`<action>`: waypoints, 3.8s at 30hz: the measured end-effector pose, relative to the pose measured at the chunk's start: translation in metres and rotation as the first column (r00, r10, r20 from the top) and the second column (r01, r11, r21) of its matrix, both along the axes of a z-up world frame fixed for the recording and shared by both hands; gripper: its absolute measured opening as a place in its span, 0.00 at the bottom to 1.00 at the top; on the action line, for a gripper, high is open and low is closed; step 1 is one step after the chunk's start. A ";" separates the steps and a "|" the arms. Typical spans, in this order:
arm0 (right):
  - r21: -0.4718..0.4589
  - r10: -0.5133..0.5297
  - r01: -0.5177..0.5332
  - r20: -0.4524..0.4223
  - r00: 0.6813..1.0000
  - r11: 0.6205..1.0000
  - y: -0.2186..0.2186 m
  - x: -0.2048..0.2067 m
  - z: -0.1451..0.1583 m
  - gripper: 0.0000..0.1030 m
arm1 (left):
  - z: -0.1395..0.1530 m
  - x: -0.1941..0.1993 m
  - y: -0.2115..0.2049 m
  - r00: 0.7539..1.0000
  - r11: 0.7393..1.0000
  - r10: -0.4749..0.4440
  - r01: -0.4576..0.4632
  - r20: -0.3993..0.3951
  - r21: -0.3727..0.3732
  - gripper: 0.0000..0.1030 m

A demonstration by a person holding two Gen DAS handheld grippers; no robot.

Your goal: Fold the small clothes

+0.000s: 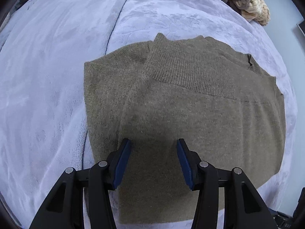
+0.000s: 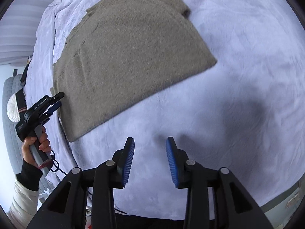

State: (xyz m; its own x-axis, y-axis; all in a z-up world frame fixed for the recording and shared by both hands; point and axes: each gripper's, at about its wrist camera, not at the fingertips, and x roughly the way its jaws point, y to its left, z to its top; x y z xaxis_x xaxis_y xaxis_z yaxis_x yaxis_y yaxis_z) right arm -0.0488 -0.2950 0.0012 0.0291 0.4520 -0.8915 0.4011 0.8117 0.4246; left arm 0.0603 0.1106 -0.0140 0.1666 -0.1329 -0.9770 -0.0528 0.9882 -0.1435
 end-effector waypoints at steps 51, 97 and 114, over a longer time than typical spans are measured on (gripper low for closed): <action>0.251 -0.065 0.072 -0.038 0.997 0.965 0.155 0.025 -0.040 0.81 | -0.011 -0.106 0.114 0.986 0.973 0.112 -0.134 -0.124 -0.189 1.00; 0.626 -0.157 0.098 0.039 0.987 0.773 0.151 0.053 -0.062 0.14 | -0.051 0.035 0.020 0.986 0.859 -0.017 -0.070 -0.165 -0.507 0.51; -0.015 0.107 -0.106 0.273 0.956 0.994 0.068 0.116 -0.012 0.13 | -0.040 0.038 -0.006 0.992 0.936 0.048 -0.084 -0.113 -0.342 0.40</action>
State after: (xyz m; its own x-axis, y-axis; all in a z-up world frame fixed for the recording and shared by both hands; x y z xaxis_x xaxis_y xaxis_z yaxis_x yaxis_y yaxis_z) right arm 0.0672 -0.2268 -0.0107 0.2235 0.4653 -0.8565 0.1809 0.8436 0.5055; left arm 0.0986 0.1048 -0.0544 0.0896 -0.4572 -0.8849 -0.1485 0.8724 -0.4657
